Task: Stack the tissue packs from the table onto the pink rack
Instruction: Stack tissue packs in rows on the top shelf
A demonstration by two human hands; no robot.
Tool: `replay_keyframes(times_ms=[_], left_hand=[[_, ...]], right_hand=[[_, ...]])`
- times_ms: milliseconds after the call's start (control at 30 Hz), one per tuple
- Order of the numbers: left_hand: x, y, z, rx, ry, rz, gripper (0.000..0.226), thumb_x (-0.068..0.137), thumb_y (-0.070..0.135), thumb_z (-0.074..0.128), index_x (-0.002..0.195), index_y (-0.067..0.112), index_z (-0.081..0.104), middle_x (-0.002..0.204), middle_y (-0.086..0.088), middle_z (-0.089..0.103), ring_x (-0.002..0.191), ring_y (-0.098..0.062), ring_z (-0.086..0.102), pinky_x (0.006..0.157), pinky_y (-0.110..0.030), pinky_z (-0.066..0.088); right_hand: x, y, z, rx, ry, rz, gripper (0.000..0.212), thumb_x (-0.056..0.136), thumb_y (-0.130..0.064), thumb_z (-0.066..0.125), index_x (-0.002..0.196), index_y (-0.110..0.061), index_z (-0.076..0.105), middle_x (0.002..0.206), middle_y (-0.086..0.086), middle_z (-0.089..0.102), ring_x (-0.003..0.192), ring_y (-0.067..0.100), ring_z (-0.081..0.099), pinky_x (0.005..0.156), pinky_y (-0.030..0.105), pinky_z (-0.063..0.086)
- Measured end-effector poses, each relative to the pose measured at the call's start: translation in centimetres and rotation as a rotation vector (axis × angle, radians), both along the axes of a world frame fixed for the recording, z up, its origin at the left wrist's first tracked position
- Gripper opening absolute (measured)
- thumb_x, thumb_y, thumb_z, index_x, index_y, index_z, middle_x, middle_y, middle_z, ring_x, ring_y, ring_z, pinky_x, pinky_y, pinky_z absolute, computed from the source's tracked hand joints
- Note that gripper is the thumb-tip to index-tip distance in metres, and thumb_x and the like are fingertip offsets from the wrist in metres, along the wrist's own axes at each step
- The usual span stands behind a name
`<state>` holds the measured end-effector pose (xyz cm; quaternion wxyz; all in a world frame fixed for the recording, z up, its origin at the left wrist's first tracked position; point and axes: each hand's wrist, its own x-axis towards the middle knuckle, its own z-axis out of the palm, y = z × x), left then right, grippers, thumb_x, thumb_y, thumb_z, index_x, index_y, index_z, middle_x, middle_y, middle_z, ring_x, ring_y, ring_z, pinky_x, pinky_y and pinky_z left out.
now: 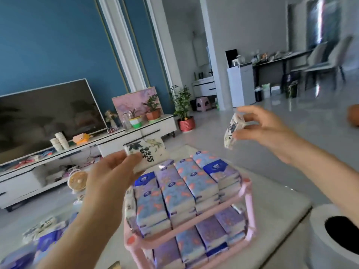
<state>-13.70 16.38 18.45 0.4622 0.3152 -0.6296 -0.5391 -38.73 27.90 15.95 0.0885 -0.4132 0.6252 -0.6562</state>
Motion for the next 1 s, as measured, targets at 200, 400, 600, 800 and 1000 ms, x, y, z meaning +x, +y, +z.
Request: replay_keyframes(times_ms=[200,400,600,800,1000], left_hand=[[-11.5,-2.0,0.0,-0.009,-0.173,-0.018,0.019,0.087,0.008,0.061,0.068,0.01,0.058,0.076,-0.009,0.062,0.083,-0.026,0.062,0.093,-0.039,0.05],[-15.3,-4.4,-1.3,0.04,-0.265,0.03,0.023,0.087,0.006,0.06,0.064,0.008,0.055,0.073,-0.012,0.06,0.084,-0.03,0.06,0.09,-0.042,0.052],[-15.6,-6.8,-2.9,0.042,-0.298,0.097,0.025,0.086,0.006,0.061,0.064,0.009,0.05,0.074,-0.013,0.06,0.08,-0.027,0.058,0.082,-0.038,0.047],[-15.4,-6.7,-3.8,0.034,-0.296,0.097,0.023,0.089,0.005,0.056,0.066,0.003,0.056,0.073,-0.008,0.063,0.071,-0.023,0.062,0.093,-0.044,0.05],[-15.3,-6.7,-3.8,0.058,-0.277,0.099,0.018,0.089,0.006,0.057,0.071,0.004,0.058,0.077,-0.007,0.063,0.071,-0.02,0.063,0.086,-0.038,0.053]], right_hand=[[-5.9,-2.4,-3.0,0.097,-0.094,0.096,0.047,0.07,0.003,0.074,0.107,-0.018,0.056,0.1,-0.003,0.059,0.095,0.012,0.056,0.081,0.021,0.043],[-7.4,-5.8,-3.7,0.182,-0.102,0.304,0.048,0.076,0.004,0.068,0.116,-0.017,0.052,0.106,-0.002,0.057,0.091,0.008,0.058,0.073,0.014,0.048],[-7.8,-7.4,-4.1,0.288,0.055,0.393,0.048,0.077,0.001,0.069,0.116,-0.023,0.053,0.114,0.002,0.055,0.094,0.02,0.061,0.084,0.032,0.051],[-7.8,-7.6,-3.8,0.388,0.256,0.432,0.046,0.077,-0.004,0.07,0.117,-0.02,0.053,0.106,-0.005,0.055,0.094,0.02,0.063,0.085,0.039,0.054],[-7.0,-8.4,-4.2,0.445,0.486,0.376,0.048,0.078,-0.009,0.068,0.122,-0.021,0.051,0.115,-0.003,0.059,0.101,0.011,0.058,0.09,0.033,0.051]])
